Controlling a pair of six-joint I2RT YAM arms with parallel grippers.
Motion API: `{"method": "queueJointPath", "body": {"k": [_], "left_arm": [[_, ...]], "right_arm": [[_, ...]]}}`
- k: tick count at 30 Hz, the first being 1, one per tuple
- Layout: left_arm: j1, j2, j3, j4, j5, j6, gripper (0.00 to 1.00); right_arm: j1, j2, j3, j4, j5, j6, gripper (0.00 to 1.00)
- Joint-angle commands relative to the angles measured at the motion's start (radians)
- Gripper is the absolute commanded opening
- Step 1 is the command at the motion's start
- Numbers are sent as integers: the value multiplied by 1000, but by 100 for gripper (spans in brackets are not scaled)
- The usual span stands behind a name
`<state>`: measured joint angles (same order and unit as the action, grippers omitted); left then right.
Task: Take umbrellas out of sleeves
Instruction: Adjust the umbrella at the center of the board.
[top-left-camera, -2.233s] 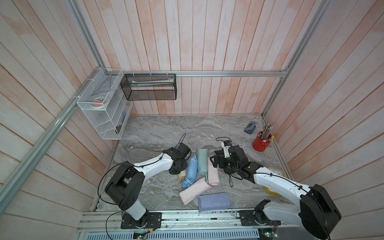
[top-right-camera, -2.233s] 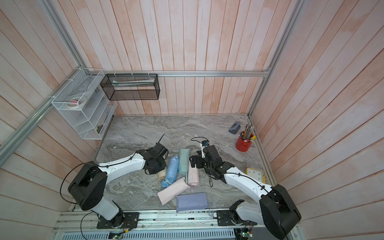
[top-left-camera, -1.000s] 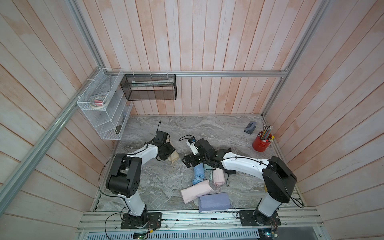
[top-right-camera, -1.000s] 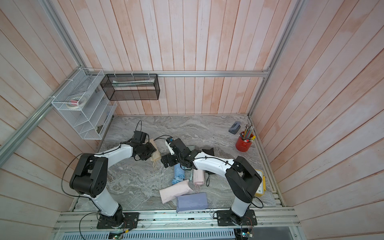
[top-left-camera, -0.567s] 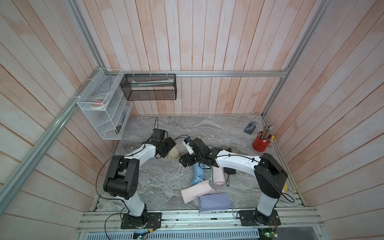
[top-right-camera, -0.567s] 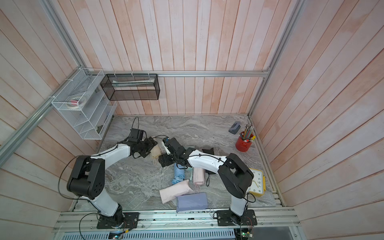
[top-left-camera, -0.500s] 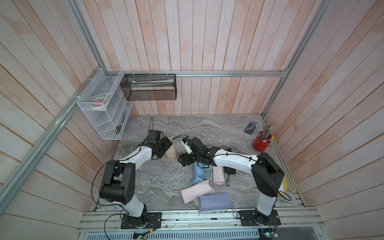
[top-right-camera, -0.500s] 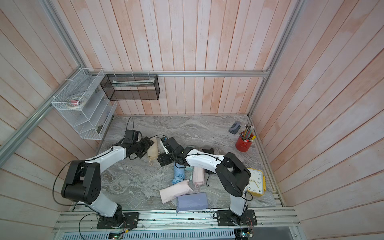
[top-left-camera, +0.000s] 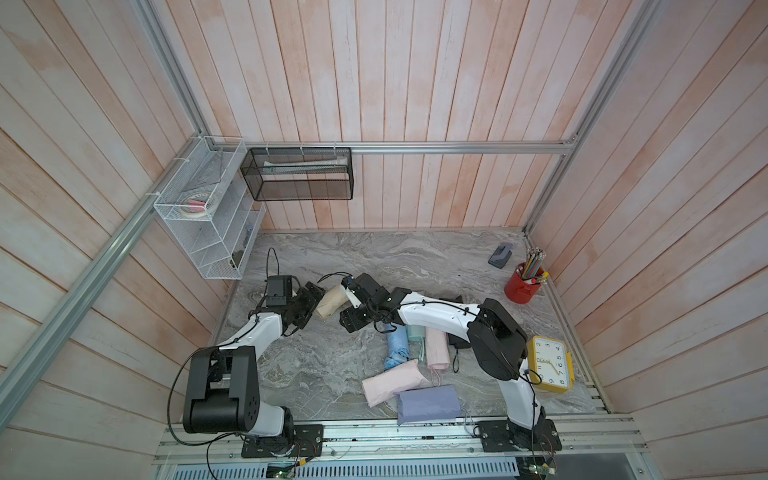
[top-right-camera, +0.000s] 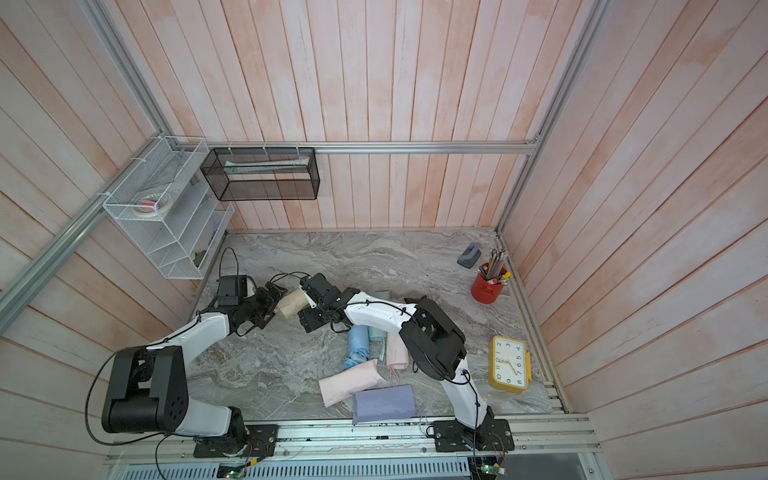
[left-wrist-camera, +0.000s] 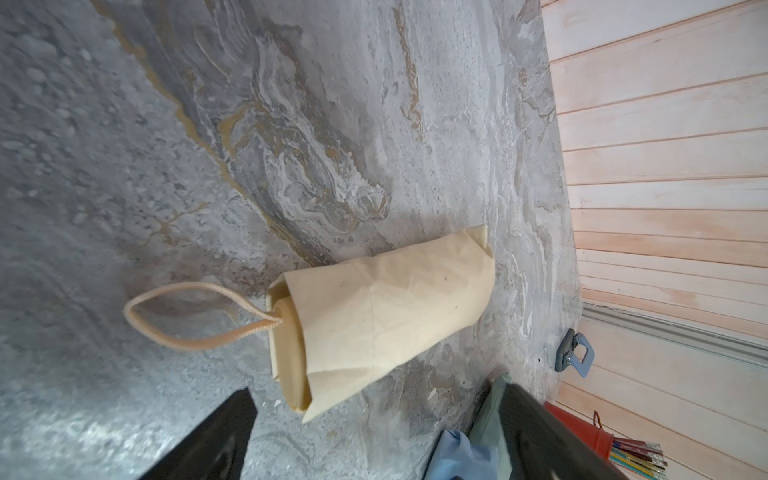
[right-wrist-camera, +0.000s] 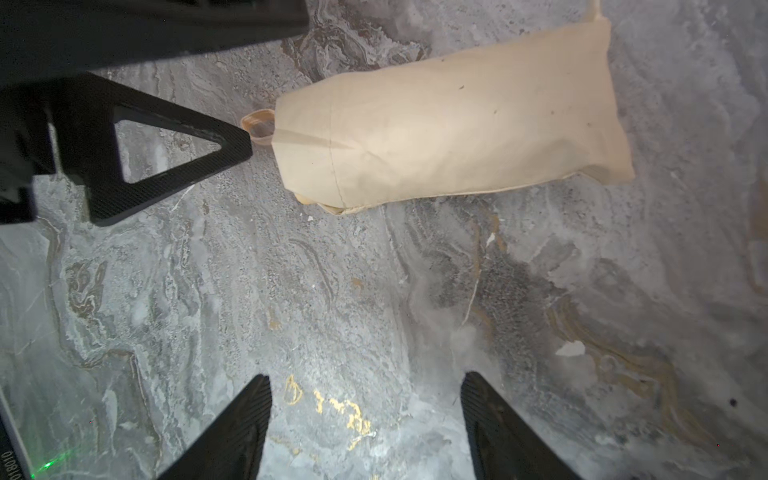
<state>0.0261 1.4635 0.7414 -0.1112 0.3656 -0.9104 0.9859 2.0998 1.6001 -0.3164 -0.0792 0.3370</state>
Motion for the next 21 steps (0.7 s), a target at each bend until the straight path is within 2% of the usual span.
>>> {"method": "queueJointPath", "body": {"k": [1,4,7,9,12,15,21], "left_arm": [[0,26,43,57,-10,45,91],[-3,29,123,12,-98,94,85],[-18,59,213,-47,-231,163,82],[-18,106,249,-46,-271,185,82],[-18,209,297,-39,-276,196,82],[-19,296,309,-15,-234,181,82],[-64,290,253,17,-226,166,82]], "right_arm": [[-4,-34,-8,-39,40,9,74],[-16,-93,-90,-1,51,30,74],[-41,-149,-196,58,33,64,74],[-60,-173,-252,90,10,81,74],[-83,-195,-296,107,-4,88,74],[-93,-218,-317,107,1,80,73],[-100,-261,-367,121,15,74,74]]}}
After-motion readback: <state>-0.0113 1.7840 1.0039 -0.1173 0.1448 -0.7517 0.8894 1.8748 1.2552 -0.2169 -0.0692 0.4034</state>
